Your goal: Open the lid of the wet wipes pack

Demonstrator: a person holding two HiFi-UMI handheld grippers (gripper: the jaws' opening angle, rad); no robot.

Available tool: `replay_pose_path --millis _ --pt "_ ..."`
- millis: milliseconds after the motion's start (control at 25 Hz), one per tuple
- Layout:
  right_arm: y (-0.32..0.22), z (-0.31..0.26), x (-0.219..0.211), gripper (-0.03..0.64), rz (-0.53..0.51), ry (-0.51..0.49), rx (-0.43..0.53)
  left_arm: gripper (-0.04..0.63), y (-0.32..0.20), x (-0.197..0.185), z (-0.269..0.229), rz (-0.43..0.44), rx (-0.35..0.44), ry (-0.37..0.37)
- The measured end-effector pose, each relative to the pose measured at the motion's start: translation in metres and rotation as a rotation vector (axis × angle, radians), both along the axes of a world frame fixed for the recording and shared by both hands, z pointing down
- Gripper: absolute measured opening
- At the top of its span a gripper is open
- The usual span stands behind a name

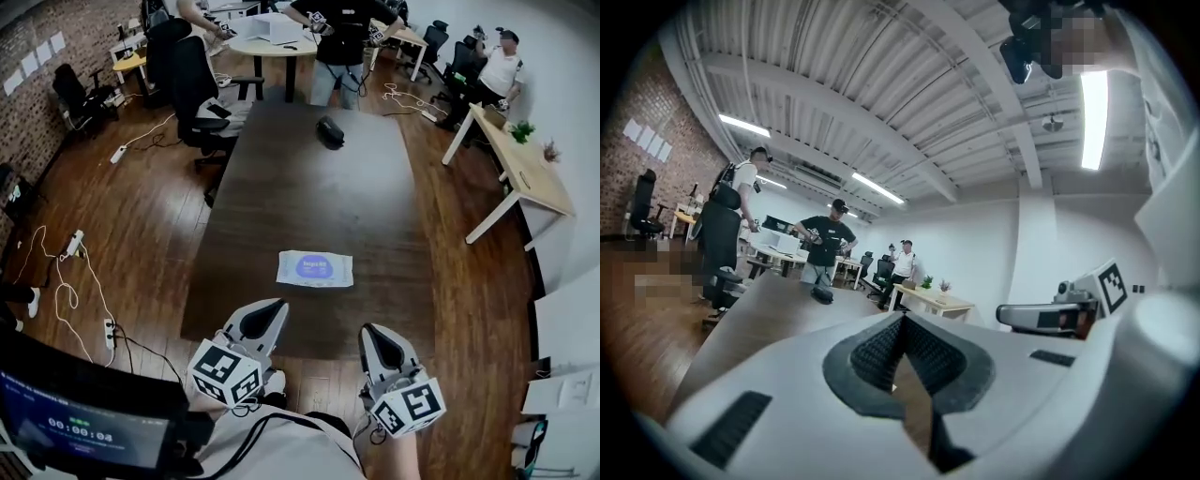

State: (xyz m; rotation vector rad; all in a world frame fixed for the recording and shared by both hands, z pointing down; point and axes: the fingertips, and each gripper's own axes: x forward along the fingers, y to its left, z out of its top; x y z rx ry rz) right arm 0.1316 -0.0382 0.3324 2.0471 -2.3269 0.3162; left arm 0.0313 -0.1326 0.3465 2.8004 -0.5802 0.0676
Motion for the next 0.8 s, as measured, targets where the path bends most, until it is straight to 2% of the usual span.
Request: replay_pose_path --millis 160,400,680,800 --pt "-0.048 0.005 0.009 0.009 -0.007 0.029 -0.009 0.002 -0.050 0.011 0.009 0.011 0.003 -0.010" --pt "-0.100 0.020 0.025 0.009 -0.082 0.077 -0.055 0.000 -0.095 0.021 0.028 -0.050 -0.037 -0.055" --pt "-0.166 0.081 0.058 0.009 -0.225 0.155 -0.150 0.000 -0.144 0.043 0.076 -0.187 -0.114 -0.091" --pt "-0.189 0.127 0.058 0.009 -0.339 0.264 -0.231 0.000 -0.150 0.061 0.105 -0.184 -0.173 -0.080"
